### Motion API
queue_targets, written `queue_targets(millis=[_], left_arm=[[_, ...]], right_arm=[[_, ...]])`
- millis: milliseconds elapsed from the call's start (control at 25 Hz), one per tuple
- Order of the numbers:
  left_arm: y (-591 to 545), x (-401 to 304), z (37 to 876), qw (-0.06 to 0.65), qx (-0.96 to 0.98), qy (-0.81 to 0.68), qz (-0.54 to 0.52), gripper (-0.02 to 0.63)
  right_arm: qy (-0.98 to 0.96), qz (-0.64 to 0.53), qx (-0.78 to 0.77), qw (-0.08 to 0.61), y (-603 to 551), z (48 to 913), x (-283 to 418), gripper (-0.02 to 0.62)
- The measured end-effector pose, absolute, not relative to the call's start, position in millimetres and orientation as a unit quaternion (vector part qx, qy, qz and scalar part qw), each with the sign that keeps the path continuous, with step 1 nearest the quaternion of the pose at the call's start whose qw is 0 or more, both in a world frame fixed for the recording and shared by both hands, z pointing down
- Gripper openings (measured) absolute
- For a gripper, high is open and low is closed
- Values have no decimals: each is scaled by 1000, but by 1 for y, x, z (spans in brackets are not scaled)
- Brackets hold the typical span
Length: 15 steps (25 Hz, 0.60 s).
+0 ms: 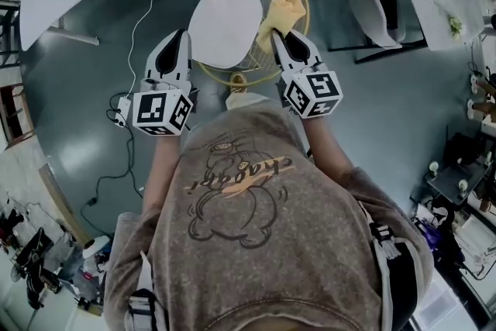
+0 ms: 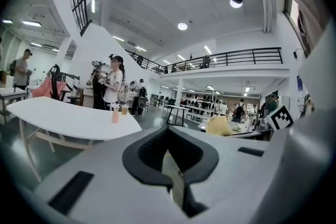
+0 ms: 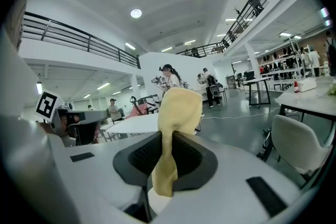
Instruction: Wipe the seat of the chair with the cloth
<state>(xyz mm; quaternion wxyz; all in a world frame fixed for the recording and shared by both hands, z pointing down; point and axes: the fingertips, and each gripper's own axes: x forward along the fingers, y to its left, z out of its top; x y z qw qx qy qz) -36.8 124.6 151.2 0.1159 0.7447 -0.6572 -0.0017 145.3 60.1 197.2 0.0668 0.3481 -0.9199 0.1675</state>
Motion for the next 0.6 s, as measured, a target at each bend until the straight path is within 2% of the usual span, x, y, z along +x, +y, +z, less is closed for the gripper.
queue_targets(millis=[600], left_arm=[[56,-75,156,127,760,-638,2,9]], right_arm=[[-907,174,376,78,7,197,116,69]])
